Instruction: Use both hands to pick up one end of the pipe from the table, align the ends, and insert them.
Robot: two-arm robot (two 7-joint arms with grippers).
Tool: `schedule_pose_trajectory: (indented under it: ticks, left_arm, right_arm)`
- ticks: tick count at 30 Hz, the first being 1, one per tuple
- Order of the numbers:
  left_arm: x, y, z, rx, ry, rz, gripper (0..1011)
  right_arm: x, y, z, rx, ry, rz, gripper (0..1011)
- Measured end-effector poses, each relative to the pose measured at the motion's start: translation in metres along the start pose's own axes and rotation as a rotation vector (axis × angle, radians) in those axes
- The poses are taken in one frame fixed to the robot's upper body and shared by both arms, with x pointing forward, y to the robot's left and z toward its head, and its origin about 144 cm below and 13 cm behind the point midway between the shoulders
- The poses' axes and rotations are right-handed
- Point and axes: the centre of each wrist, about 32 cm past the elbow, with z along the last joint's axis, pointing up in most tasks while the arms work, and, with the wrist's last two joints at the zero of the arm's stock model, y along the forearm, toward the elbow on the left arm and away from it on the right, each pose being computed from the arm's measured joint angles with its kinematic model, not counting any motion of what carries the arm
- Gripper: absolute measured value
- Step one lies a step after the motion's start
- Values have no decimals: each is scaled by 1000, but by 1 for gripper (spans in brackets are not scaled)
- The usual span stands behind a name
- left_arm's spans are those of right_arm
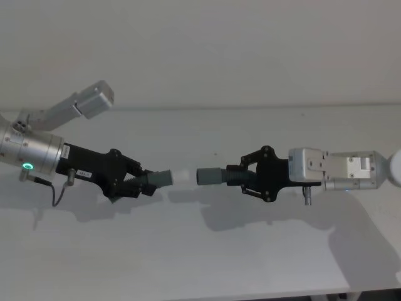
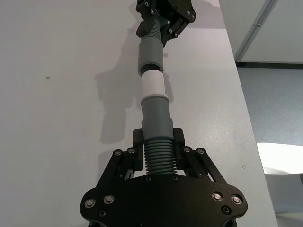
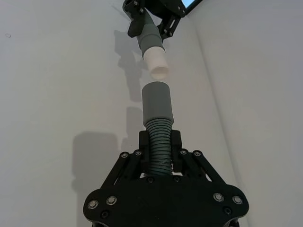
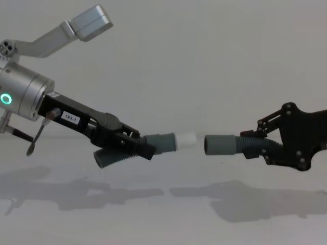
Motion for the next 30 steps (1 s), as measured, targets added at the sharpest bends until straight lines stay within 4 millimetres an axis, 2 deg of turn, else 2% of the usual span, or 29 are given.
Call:
schedule_pose_trajectory:
  ticks: [30]
  left_arm:
    - [-1, -8, 1, -11, 6, -6, 331]
  right_arm:
    - [0, 0, 0, 0, 0, 0, 229]
